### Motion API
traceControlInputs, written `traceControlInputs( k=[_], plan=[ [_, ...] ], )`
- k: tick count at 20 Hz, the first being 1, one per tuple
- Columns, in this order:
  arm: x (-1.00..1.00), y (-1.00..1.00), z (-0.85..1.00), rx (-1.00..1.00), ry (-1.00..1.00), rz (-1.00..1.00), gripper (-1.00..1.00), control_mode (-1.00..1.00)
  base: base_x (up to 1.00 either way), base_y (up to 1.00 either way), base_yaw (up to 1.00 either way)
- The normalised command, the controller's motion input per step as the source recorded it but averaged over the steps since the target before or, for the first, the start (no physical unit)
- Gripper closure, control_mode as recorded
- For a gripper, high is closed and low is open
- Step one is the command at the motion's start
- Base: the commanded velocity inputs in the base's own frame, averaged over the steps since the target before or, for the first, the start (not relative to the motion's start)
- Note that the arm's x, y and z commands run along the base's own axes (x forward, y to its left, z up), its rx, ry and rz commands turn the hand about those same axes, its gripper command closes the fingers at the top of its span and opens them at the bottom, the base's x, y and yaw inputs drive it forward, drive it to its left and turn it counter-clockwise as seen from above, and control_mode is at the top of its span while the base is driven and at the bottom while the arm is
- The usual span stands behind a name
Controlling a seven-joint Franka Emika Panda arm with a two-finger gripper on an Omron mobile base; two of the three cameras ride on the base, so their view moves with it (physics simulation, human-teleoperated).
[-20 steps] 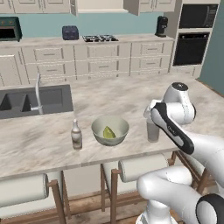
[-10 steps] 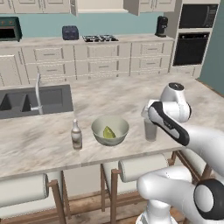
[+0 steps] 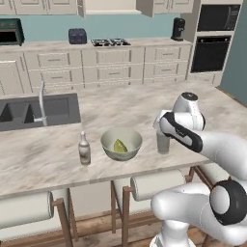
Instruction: There is a bowl on the dining counter. Grab a lemon wedge from the fridge and place it in the bowl. Then get the liquor bottle and glass cup from the cabinet and place them next to the bowl.
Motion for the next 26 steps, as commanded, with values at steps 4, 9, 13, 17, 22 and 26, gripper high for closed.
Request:
traceControlInputs(
  k=[4,9,13,17,22,26],
  plan=[
    [0.35,0.0,-0.2,0.0,0.0,0.02,1.0,-1.0,0.0,0.0,0.0],
    [0.32,0.0,-0.25,0.0,0.0,0.03,1.0,-1.0,0.0,0.0,0.0],
    [0.28,0.0,-0.26,0.0,0.0,0.04,1.0,-1.0,0.0,0.0,0.0],
    [0.22,0.0,-0.18,0.0,0.0,0.04,1.0,-1.0,0.0,0.0,0.0],
    [0.1,0.0,-0.2,0.0,0.0,0.05,1.0,-1.0,0.0,0.0,0.0],
    [0.01,0.0,-0.22,0.03,0.0,0.05,1.0,-1.0,0.0,0.0,0.0]
  ],
)
